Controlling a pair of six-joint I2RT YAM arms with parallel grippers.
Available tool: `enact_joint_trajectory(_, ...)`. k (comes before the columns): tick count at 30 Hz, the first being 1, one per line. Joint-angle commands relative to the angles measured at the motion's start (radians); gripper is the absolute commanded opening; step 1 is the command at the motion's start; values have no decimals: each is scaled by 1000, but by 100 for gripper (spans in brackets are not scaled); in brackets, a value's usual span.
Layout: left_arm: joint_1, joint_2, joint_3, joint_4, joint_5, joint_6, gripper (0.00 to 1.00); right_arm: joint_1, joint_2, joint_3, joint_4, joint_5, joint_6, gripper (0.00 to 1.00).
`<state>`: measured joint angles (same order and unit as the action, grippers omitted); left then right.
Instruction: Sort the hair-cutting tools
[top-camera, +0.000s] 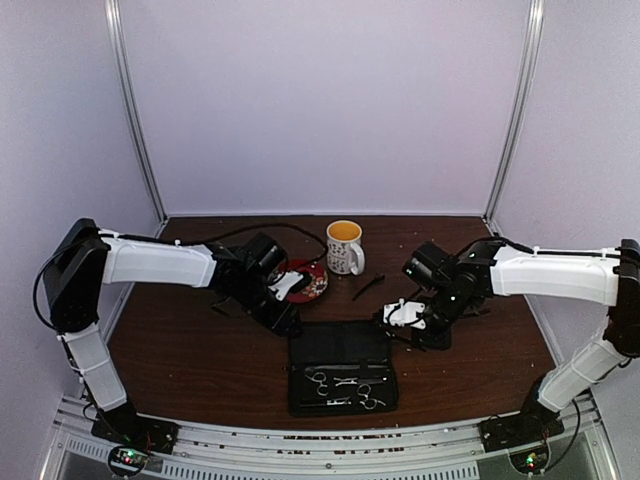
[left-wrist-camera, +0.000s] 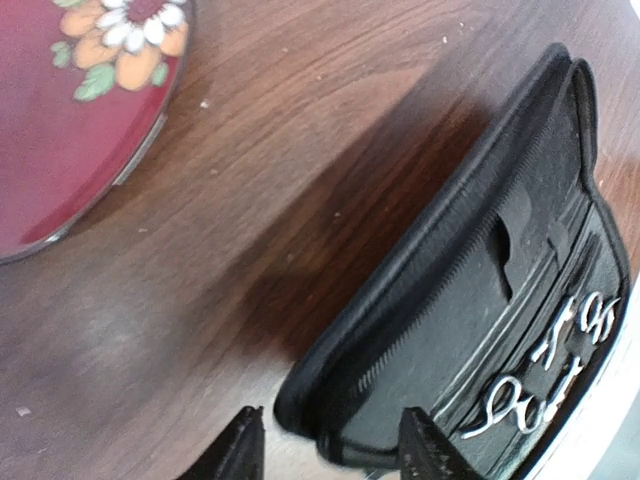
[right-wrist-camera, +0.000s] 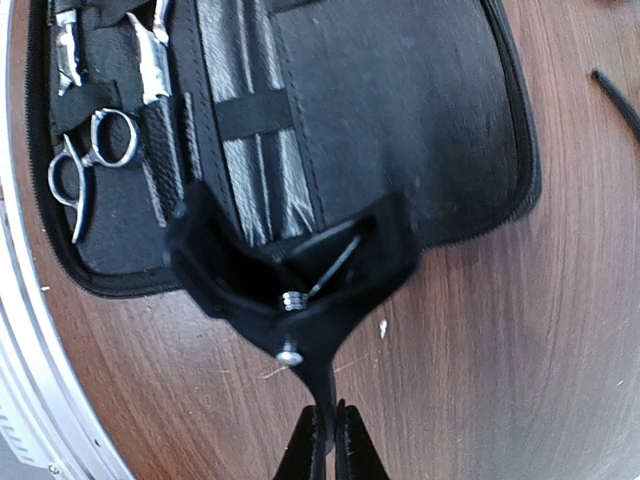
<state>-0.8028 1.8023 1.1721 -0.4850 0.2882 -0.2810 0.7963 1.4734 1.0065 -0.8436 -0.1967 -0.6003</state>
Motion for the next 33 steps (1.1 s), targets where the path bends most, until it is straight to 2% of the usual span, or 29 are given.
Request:
enact_joint_trajectory(1, -6, -129, -6, -29, -106, 25, 50, 63, 58, 92, -32, 43, -20, 0)
enact_joint_trajectory(6, -6, -260, -40, -53, -194, 31, 53, 186, 231, 236, -79, 75, 3, 0)
enact_joint_trajectory(8, -6, -304, -58, -52, -232, 25, 54, 222, 340, 340, -118, 75, 24, 0)
enact_joint_trajectory(14, -11, -431, -114, -43, -311, -15, 53, 287, 541, 550, -172, 109, 59, 0)
enact_joint_trajectory(18, -12, -503, -168, -27, -296, -8, 53, 293, 587, 587, -159, 167, 80, 8)
enact_joint_trajectory(20, -13, -525, -189, -25, -294, 1, 52, 291, 568, 578, -162, 168, 81, 17)
enact_joint_trajectory(24, -29, -562, -211, -33, -267, 80, 51, 275, 442, 493, -154, 137, 74, 24)
enact_joint_trajectory(28, -58, -560, -182, -93, -256, 205, 50, 210, 226, 288, -120, 36, 57, 31)
enact_joint_trajectory(33, -87, -462, -109, -92, -154, 295, 49, 86, -9, 77, 36, -6, 65, 36)
